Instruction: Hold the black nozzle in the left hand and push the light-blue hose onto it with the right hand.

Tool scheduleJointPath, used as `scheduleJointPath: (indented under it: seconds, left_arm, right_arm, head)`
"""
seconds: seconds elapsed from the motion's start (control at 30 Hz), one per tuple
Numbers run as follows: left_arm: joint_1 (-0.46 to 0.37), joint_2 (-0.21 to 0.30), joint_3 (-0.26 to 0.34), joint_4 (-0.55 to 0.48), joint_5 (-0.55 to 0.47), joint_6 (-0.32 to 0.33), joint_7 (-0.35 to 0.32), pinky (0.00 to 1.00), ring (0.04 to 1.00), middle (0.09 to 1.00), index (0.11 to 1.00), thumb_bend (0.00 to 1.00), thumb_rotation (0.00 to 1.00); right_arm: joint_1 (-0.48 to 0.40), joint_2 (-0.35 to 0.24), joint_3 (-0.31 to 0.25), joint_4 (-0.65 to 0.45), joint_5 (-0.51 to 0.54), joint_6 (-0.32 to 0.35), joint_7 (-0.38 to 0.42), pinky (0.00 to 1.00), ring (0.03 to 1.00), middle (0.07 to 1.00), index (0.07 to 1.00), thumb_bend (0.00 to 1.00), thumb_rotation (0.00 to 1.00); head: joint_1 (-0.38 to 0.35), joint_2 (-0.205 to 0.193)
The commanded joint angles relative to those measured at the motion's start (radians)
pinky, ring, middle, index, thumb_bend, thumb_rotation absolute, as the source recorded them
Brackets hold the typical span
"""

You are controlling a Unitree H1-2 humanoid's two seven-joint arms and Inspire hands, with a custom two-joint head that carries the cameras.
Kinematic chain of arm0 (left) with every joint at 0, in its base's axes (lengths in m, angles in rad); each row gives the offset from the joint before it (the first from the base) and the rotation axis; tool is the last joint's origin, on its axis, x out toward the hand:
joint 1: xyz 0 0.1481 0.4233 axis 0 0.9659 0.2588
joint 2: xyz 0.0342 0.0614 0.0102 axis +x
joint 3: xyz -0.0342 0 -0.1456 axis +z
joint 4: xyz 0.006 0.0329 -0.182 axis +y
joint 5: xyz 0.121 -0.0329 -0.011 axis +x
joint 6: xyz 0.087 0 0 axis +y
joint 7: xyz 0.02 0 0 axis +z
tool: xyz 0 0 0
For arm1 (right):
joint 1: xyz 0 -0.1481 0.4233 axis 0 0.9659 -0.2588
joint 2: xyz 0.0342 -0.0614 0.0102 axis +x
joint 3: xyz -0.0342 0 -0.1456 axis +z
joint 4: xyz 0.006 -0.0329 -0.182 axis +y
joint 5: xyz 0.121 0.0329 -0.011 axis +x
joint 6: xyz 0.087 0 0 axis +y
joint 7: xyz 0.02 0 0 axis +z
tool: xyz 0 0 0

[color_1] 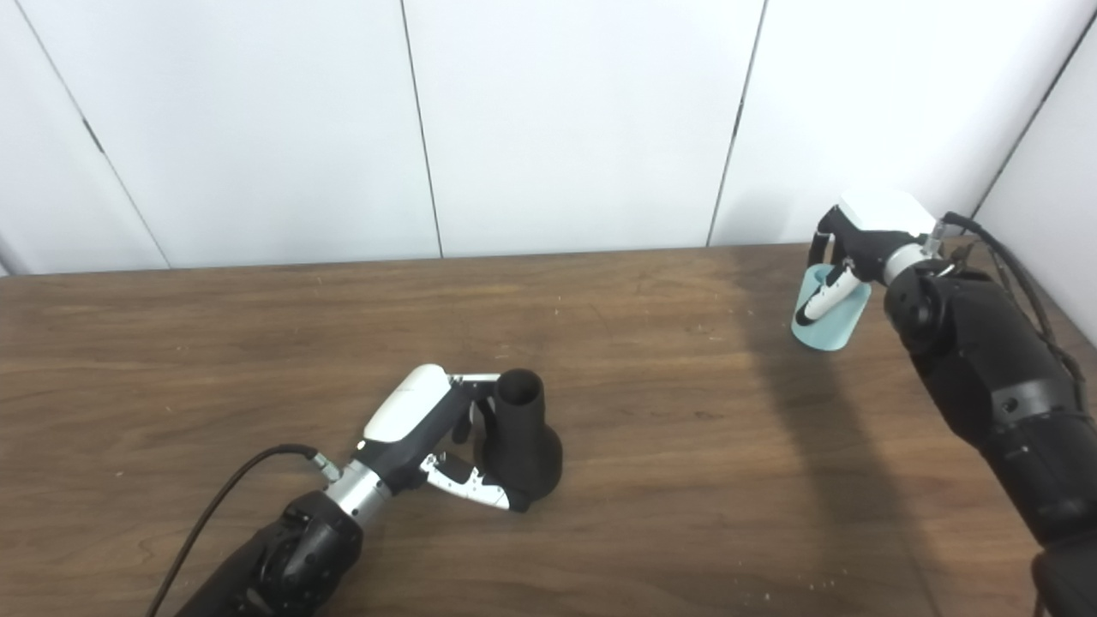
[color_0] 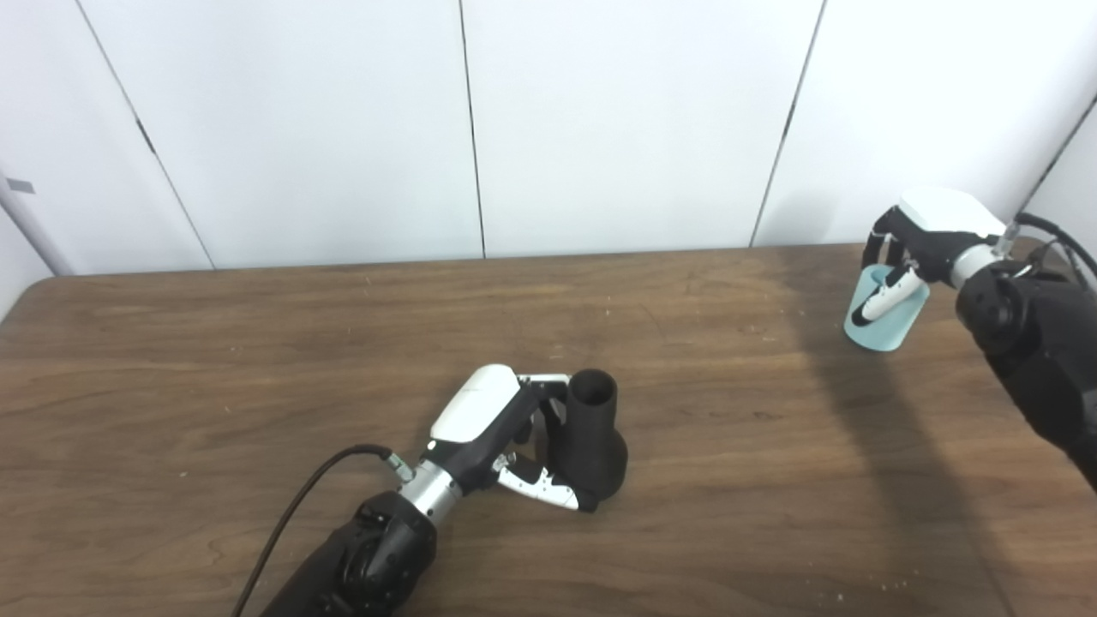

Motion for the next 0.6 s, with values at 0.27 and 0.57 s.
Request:
scheduleJointPath:
  seconds: [0.27,0.57]
  left_arm:
    - [0.067,0.056,-0.033,0.090,0.105,0.114,-0.099,0.42,0.421,0.472,0.489,0.52,0.08]
    - [0.062,0.044,-0.035,0.085,0.102,0.123,-0.102,0.41,0.414,0.466,0.488,0.52,0.08]
  right_arm:
    - [-0.048,-0.031,-0.031,-0.325,0.006,0.035,0.119,0.21,0.285,0.373,0.484,0.52,0.13]
    - [-0.084,0.009,-0.046,-0.610,0.126,0.004,0.278,0.23,0.293,0.370,0.483,0.52,0.13]
  head:
    - [-0.005,-0.003]
    - [0.005,-0.002]
